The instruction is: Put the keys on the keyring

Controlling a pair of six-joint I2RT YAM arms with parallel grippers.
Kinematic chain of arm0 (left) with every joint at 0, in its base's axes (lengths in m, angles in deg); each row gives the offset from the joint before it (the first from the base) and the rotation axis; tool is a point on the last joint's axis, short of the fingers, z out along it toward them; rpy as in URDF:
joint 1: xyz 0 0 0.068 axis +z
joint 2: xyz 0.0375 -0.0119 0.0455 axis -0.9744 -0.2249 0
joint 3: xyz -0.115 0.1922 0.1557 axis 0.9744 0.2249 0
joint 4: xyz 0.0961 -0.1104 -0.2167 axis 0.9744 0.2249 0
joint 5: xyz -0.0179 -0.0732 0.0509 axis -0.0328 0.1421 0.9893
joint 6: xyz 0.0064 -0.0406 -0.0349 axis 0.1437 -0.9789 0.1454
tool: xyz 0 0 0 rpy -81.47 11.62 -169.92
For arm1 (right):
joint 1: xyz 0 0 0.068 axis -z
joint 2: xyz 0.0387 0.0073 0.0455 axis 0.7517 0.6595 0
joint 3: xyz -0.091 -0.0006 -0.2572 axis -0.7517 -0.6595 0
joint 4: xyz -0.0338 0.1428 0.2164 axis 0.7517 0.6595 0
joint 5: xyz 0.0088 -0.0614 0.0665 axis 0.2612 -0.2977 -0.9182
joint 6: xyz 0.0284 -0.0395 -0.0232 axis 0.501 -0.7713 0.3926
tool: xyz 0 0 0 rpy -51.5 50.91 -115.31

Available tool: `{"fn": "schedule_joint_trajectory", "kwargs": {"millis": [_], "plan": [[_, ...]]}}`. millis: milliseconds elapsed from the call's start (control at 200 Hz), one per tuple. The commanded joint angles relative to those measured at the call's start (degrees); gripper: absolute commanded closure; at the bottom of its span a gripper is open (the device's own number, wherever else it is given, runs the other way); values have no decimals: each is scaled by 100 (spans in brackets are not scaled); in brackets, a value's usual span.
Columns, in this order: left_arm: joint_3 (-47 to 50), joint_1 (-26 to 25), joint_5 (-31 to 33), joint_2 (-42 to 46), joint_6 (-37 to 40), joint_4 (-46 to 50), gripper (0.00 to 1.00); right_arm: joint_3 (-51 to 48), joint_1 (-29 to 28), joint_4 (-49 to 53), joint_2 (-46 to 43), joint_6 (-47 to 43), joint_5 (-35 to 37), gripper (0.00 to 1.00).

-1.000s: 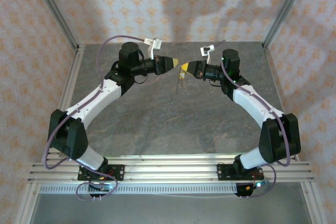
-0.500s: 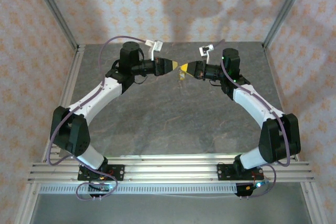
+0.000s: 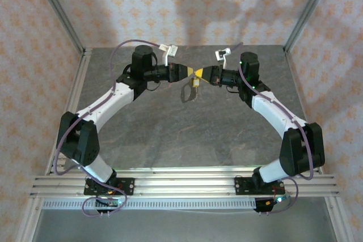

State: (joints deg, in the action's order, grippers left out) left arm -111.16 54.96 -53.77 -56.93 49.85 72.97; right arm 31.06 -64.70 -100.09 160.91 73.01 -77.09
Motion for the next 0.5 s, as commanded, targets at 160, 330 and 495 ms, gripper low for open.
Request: {"fn": "schedule_joint_trajectory", "kwargs": {"millis": [160, 330, 495], "plan": [[-265, -177, -228, -149, -76, -265, 79, 139, 28, -308, 21, -30, -81, 100], [-223, -191, -188, -139, -122, -361, 87, 113, 26, -309, 26, -29, -71, 100], [-162, -213, -110, -121, -323, -580, 100, 113, 30, -309, 26, -29, -59, 100]]}}
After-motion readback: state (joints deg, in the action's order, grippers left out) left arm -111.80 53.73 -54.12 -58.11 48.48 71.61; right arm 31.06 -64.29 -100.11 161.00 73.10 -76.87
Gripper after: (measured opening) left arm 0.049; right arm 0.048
